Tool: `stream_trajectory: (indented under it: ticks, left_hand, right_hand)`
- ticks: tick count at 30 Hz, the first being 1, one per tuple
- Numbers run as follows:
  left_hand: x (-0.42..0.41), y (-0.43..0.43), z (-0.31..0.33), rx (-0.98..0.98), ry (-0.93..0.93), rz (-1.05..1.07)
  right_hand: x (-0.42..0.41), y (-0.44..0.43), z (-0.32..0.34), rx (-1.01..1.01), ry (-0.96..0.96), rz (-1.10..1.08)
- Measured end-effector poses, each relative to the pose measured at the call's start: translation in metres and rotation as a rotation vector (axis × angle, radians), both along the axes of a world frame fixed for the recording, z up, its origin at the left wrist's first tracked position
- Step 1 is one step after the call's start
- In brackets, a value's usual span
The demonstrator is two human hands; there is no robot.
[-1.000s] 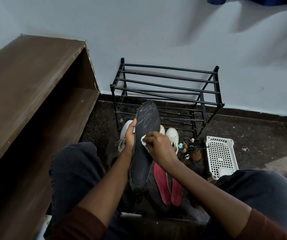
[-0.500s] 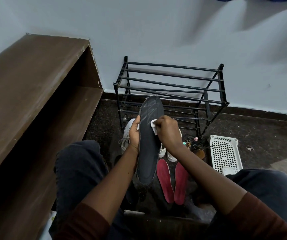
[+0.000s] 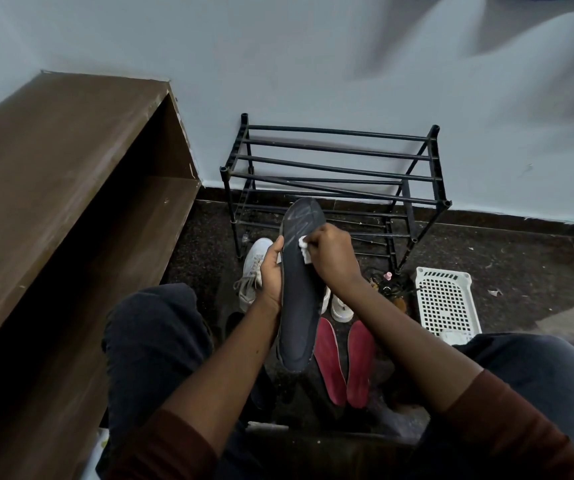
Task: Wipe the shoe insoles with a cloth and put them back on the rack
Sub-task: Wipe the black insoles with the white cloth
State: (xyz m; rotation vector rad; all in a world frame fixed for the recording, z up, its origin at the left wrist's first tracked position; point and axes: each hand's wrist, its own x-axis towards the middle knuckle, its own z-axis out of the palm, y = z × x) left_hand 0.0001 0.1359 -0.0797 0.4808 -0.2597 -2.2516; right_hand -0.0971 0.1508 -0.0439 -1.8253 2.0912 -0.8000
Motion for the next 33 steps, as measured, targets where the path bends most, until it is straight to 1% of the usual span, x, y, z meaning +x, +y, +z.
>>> stream_trajectory:
  ticks: [6, 9, 13, 17, 19, 21, 24, 28, 30, 33]
  left_hand:
    - [0.002, -0.008, -0.002, 0.001, 0.019, 0.037]
    - [0.003, -0.013, -0.008, -0.008, -0.037, 0.105]
    - [0.002, -0.013, -0.007, -0.019, -0.049, 0.090]
    - [-0.001, -0.005, 0.002, -0.023, 0.017, -0.012]
    - [-0.001, -0.001, 0.001, -0.004, 0.032, -0.017]
    - [0.000, 0.000, 0.000, -0.003, 0.043, -0.009]
    - [0.002, -0.005, -0.001, 0.006, 0.063, 0.025]
    - [0.006, -0.013, -0.010, -0.001, -0.014, 0.088]
    - [0.006, -0.014, -0.011, -0.001, -0.037, 0.091]
    - [0.005, -0.014, -0.008, -0.015, -0.023, 0.065]
  right_hand:
    - [0.012, 0.012, 0.001, 0.010, 0.002, 0.063]
    - [0.026, 0.032, 0.000, 0.022, -0.011, 0.122]
    - [0.021, 0.029, -0.002, 0.029, -0.058, 0.071]
    - [0.006, 0.004, 0.002, 0.010, -0.018, -0.015]
    - [0.001, -0.007, 0.004, 0.025, -0.031, -0.053]
    - [0.003, -0.009, 0.005, 0.024, -0.009, -0.037]
    - [0.013, 0.002, 0.002, 0.022, 0.000, 0.045]
    - [0.025, 0.023, -0.003, 0.040, -0.056, 0.114]
    - [0.025, 0.027, -0.003, 0.031, -0.075, 0.115]
    - [0.021, 0.021, -0.002, 0.004, -0.066, 0.078]
